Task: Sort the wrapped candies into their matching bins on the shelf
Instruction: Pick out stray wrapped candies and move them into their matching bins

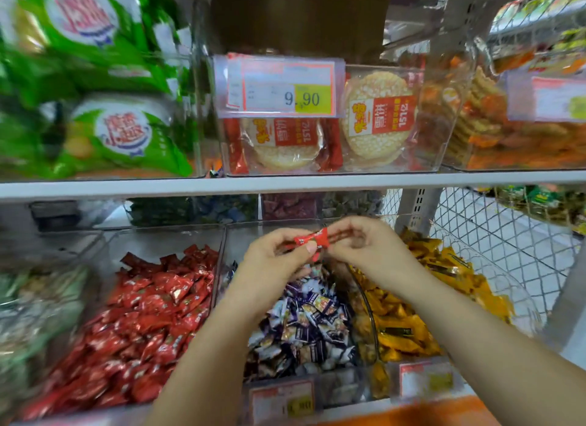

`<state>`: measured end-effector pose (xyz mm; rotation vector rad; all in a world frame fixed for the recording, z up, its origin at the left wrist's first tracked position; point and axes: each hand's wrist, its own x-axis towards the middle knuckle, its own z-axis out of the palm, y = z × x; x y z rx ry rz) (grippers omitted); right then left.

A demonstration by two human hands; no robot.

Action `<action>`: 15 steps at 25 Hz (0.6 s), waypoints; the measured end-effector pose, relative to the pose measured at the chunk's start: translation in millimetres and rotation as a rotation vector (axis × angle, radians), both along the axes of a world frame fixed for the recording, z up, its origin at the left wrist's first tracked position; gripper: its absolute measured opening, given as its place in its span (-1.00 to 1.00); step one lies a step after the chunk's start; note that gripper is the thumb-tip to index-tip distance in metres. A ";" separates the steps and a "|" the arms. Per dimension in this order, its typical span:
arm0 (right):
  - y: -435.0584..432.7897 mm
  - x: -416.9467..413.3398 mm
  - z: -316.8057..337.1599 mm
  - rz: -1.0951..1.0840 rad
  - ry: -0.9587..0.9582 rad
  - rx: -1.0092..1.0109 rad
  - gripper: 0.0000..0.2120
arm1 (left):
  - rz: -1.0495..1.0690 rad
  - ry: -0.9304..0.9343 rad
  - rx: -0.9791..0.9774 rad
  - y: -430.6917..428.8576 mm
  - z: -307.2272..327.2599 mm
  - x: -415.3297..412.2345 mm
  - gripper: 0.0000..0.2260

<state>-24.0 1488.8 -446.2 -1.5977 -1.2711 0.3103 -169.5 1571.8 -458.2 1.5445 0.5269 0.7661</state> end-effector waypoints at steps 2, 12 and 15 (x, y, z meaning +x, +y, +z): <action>2.9 -2.5 -11.5 -0.070 -0.092 -0.086 -0.85 | 0.188 0.070 0.117 10.6 2.8 -22.1 -0.94; 10.4 3.9 -41.9 -0.247 -0.460 -0.343 -0.73 | 0.616 0.552 0.473 73.3 -35.1 -95.7 -0.61; 1.5 10.7 -36.0 -0.178 -0.383 -0.339 -0.73 | 0.604 0.479 0.590 63.0 -25.8 -80.5 -0.64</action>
